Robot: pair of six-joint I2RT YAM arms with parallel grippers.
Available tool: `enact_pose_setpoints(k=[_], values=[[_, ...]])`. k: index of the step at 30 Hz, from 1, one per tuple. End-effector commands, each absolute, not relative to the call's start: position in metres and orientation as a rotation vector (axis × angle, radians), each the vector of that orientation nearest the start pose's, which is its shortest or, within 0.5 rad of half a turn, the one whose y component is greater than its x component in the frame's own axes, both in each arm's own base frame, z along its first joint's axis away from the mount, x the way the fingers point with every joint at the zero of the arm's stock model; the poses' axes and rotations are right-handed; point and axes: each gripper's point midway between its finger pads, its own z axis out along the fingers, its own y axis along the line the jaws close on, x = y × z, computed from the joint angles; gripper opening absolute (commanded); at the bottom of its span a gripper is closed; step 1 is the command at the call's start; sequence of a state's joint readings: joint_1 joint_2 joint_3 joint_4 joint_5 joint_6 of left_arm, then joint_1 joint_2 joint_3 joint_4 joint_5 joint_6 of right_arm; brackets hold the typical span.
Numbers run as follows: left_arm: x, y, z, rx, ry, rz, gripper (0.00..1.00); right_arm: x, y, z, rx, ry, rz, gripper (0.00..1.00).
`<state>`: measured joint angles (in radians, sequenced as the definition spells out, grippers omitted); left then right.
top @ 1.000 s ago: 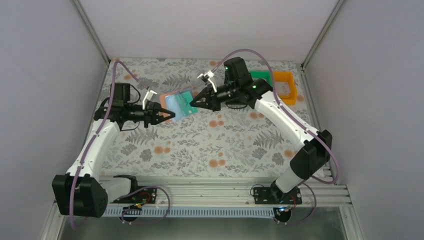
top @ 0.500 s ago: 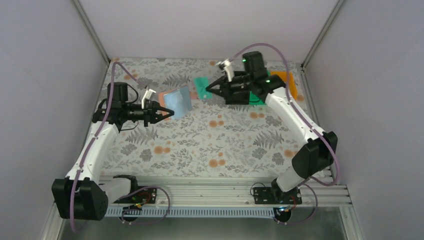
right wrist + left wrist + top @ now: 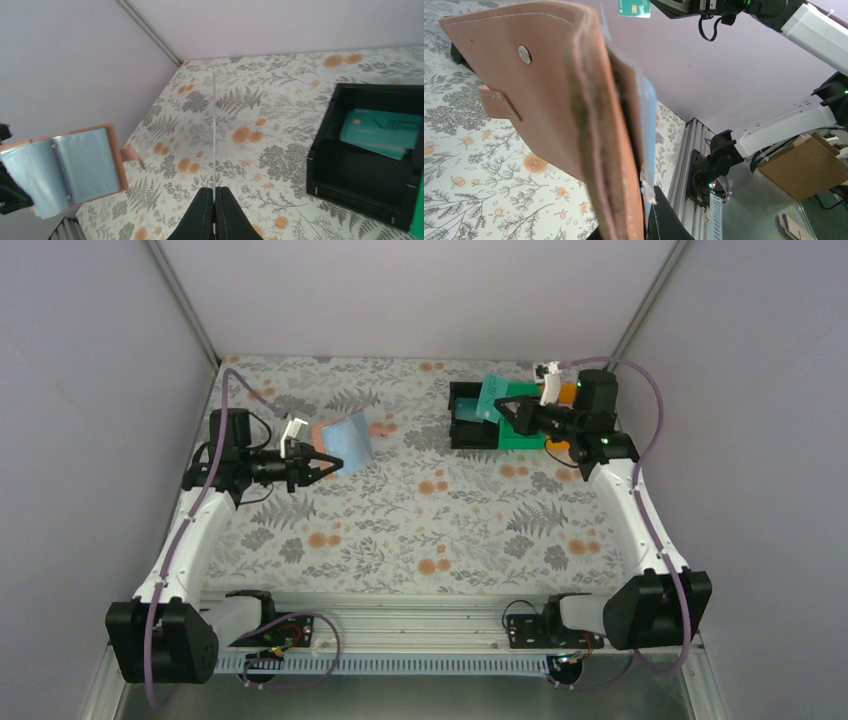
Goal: Take the credit cards out of the card holder
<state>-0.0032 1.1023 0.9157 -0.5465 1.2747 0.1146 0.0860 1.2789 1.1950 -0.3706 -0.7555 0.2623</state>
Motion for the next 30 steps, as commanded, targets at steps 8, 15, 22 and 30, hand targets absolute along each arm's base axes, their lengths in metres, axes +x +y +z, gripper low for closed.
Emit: enact_pose_setpoints(k=[8, 15, 22, 30], values=[[0.251, -0.16, 0.278, 0.729, 1.84, -1.314, 0.02, 0.357, 0.102, 0.314, -0.137, 1.94, 0.969, 0.04], [0.254, -0.157, 0.277, 0.716, 1.844, -1.304, 0.02, 0.355, 0.096, 0.307, -0.101, 1.937, 1.061, 0.04], [0.256, -0.155, 0.278, 0.709, 1.848, -1.283, 0.02, 0.351, 0.086, 0.299, 0.118, 1.954, 1.093, 0.04], [0.253, -0.155, 0.282, 0.717, 1.839, -1.268, 0.02, 0.344, 0.037, 0.319, 0.763, 1.613, 1.088, 0.04]])
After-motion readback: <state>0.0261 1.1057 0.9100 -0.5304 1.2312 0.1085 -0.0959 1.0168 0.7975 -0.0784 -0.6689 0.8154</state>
